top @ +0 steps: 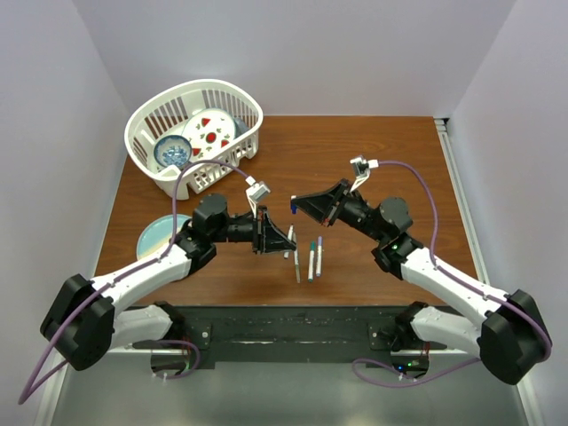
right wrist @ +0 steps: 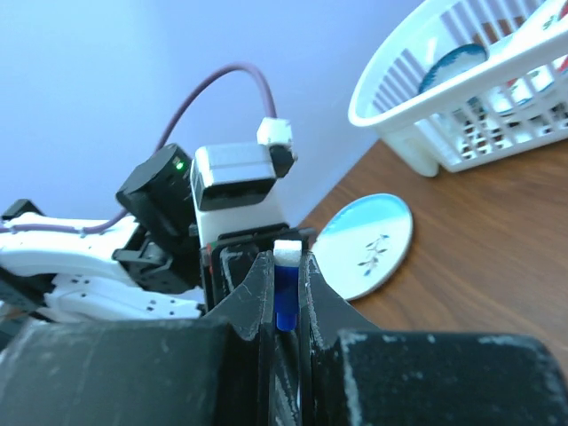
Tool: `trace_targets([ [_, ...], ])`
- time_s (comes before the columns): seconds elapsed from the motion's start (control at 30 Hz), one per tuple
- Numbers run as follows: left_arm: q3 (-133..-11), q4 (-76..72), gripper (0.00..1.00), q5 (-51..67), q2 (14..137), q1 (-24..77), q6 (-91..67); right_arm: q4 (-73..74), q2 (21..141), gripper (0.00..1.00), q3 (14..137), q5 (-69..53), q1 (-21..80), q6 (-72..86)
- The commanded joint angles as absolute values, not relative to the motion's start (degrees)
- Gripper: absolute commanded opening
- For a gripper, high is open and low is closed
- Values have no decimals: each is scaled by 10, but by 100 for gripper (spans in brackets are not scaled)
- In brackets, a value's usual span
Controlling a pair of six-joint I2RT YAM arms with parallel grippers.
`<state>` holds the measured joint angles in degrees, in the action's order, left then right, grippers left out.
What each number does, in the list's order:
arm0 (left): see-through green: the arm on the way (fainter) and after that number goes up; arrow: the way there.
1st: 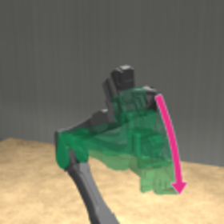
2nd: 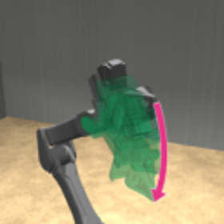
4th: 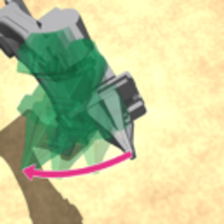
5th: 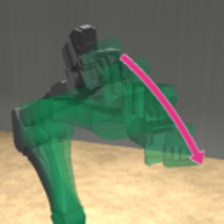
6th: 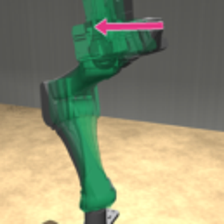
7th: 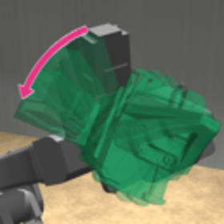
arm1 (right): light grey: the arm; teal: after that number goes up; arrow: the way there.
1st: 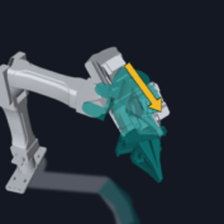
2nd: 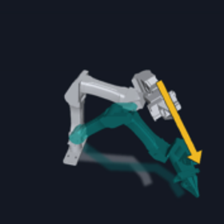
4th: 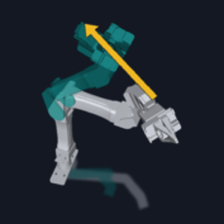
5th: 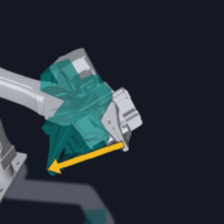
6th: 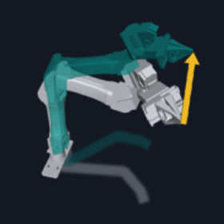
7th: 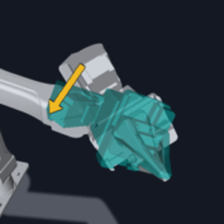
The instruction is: Insert the pens into the pen caps
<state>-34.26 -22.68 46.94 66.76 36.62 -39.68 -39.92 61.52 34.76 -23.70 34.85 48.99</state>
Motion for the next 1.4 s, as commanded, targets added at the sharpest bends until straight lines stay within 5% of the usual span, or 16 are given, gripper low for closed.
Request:
trace_targets([
  [0.0,-346,-284,0,494,664,366,-412,-481,608,0,326,-191,373,525],
  [1.37,-339,-289,0,488,646,357,-414,-479,599,0,305,-141,401,534],
])
